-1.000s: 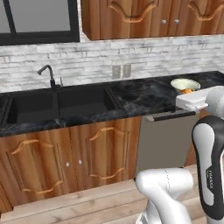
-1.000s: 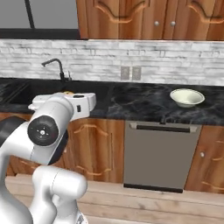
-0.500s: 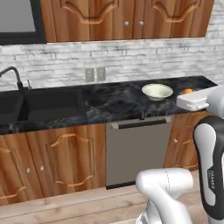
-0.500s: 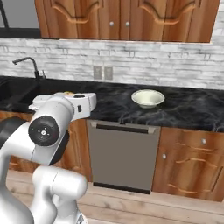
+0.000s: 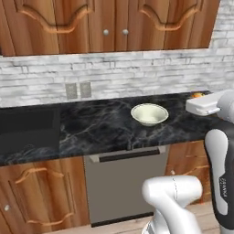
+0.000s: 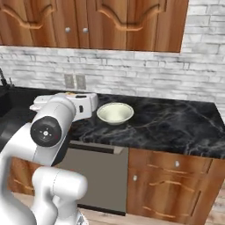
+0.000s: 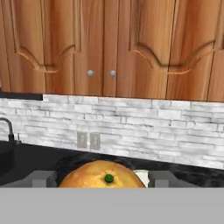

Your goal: Open the cabinet. Pick the orange and tangerine from the cabinet and place them into the bowl. Then close the cabinet.

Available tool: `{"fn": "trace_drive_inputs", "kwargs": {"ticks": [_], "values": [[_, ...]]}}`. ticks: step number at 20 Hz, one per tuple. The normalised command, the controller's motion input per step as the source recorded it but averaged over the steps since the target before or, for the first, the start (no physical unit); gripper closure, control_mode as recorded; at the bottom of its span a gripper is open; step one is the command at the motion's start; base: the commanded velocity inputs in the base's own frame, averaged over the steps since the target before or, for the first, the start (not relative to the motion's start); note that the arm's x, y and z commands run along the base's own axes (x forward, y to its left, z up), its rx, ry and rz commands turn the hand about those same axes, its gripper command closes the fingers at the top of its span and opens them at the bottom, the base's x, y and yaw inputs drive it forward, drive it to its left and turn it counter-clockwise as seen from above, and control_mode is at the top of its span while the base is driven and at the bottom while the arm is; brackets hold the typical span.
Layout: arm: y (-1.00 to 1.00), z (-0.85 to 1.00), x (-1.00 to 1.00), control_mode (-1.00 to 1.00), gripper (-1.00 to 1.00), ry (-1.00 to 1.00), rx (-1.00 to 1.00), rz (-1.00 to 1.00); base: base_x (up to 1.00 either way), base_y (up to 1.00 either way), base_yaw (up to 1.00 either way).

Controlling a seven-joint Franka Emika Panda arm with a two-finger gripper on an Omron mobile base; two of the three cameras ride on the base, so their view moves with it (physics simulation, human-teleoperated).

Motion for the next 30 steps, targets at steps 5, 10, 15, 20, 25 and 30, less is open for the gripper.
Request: {"fn": "trace_drive_inputs", "kwargs": {"ticks": [5,10,15,20,25,30], "values": [[0.0,0.0,0.0,1.0,1.0,0.0,0.0,0.0,0.94,-0.22,0.02],[0.0,0.0,0.0,1.0,1.0,0.0,0.0,0.0,0.81,0.0,0.0],[0.11,0.06,0.41,-1.0,1.0,0.21,0.0,-0.19,0.0,0.0,0.0],[-0.08,0.01,0.09,-1.0,1.0,0.4,0.0,-0.29,0.0,0.0,0.0],[-0.24,-0.01,0.0,-1.0,1.0,0.38,0.0,-0.17,0.0,0.0,0.0],[0.0,0.0,0.0,-1.0,1.0,0.02,0.0,0.0,0.0,0.0,0.0]]}}
